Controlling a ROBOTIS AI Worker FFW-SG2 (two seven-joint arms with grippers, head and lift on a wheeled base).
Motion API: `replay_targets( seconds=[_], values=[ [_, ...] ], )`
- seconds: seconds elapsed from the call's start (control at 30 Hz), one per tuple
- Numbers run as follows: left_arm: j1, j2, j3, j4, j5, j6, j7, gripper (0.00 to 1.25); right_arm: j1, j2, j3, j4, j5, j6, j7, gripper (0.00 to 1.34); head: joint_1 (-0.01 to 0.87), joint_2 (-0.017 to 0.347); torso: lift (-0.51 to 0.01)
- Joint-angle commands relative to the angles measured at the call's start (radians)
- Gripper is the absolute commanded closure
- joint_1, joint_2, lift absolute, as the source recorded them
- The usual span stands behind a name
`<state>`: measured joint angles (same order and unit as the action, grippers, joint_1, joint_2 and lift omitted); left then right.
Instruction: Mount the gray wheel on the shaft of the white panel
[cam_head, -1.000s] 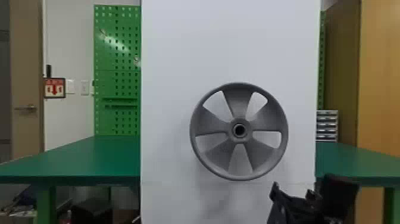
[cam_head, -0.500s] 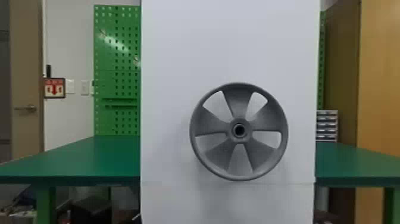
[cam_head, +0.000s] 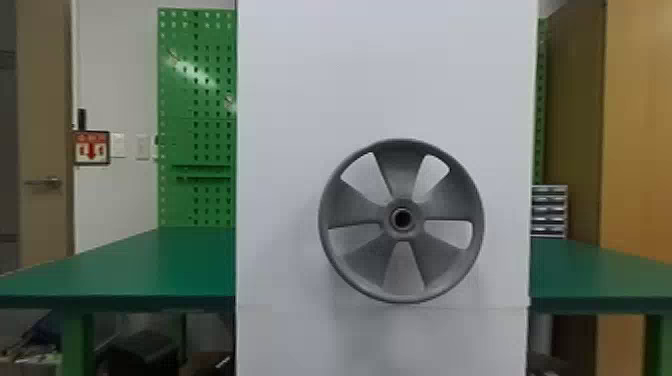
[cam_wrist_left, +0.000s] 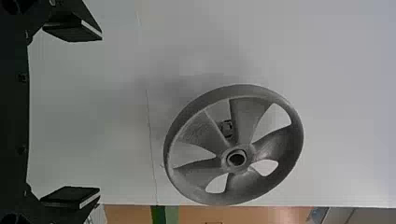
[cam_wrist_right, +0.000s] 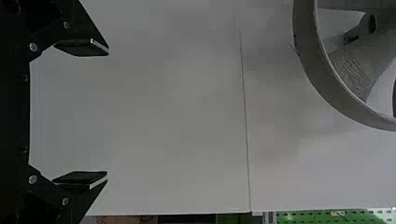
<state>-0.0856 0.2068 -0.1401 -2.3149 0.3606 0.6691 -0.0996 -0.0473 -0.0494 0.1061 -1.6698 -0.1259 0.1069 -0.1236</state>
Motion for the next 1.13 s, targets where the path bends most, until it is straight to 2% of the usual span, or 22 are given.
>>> replay_targets(
  seconds=[0.0,0.3,0.73,1.1],
  values=[
    [0.007,-0.006,0.004,0.000,-0.006,-0.013,0.000,0.11,0.027,-0.004,0.007,0.035,0.006,-0.027,0.016,0.33,0.038,0.040,-0.487],
    [0.020,-0.017,0.008,0.000,-0.014,-0.028,0.000,0.11,0.063,0.000,-0.008,0.088,-0.012,-0.092,0.038,0.33,0.038,0.040,-0.487],
    [0.026,-0.020,0.011,0.000,-0.014,-0.045,0.000,0.11,0.057,-0.012,0.004,0.157,-0.011,-0.121,0.071,0.33,0.038,0.040,-0.487],
    [0.032,-0.021,0.014,0.000,-0.015,-0.059,0.000,0.11,0.049,-0.010,-0.006,0.170,-0.009,-0.125,0.085,0.33,0.038,0.040,-0.487]
  ],
)
